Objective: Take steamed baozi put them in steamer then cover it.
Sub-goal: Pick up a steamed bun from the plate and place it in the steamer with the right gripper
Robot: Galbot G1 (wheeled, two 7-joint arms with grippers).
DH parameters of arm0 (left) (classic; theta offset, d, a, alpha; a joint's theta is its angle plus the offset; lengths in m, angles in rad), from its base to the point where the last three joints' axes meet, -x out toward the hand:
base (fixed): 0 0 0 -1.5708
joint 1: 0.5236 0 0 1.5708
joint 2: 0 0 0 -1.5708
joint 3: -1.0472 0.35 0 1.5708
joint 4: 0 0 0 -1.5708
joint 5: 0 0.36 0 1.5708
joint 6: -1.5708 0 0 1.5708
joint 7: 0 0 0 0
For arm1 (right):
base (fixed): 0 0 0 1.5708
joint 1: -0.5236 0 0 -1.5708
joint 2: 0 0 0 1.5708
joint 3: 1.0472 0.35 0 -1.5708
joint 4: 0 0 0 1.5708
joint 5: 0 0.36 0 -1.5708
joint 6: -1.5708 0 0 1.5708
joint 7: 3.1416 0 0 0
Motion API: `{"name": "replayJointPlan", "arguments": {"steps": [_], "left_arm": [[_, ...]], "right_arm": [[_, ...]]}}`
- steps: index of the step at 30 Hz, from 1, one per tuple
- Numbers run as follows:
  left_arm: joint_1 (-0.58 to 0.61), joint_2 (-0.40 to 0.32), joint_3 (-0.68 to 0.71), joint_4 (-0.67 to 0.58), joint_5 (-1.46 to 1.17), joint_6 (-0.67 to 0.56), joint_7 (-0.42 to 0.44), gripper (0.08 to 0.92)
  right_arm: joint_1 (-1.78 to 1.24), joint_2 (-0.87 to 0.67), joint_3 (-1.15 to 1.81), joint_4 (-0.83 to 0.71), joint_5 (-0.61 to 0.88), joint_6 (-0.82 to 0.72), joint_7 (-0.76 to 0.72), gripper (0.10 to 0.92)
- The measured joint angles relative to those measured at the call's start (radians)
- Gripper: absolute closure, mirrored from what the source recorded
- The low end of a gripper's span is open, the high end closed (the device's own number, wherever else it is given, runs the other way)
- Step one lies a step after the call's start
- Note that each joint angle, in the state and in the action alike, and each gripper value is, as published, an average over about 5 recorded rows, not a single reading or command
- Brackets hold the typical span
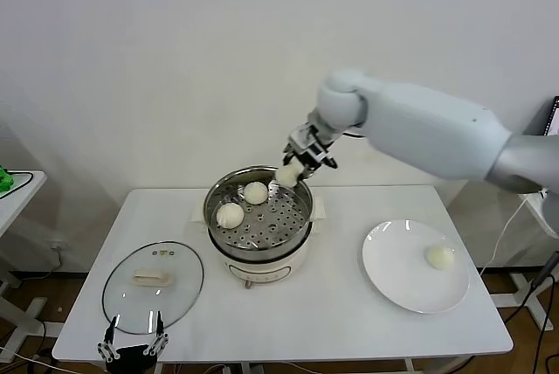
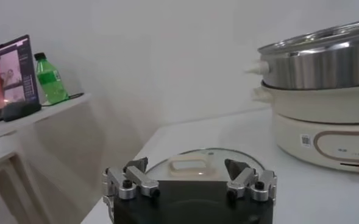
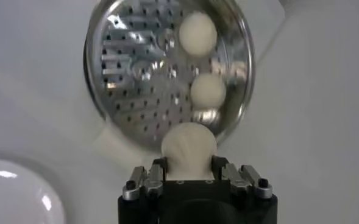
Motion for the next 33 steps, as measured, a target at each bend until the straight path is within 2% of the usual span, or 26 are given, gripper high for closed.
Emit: {"name": "replayJointPlan", "arguments": {"steps": [18,33], "left_arm": [[0.013,-0.024,-0.007,-0.006,0.006,-0.006,-0.002,0.177],[0.007,-0.031,-0.009,-0.004,0.002,-0.012,-0.003,0.177]], "right_arm": [[-0.036,0.068,-0.088,0.041,-0.081,0.206,0.081,0.55],[-0.046,0.094,-0.146,0.04,-0.127,0.302,0.079,0.541]]}}
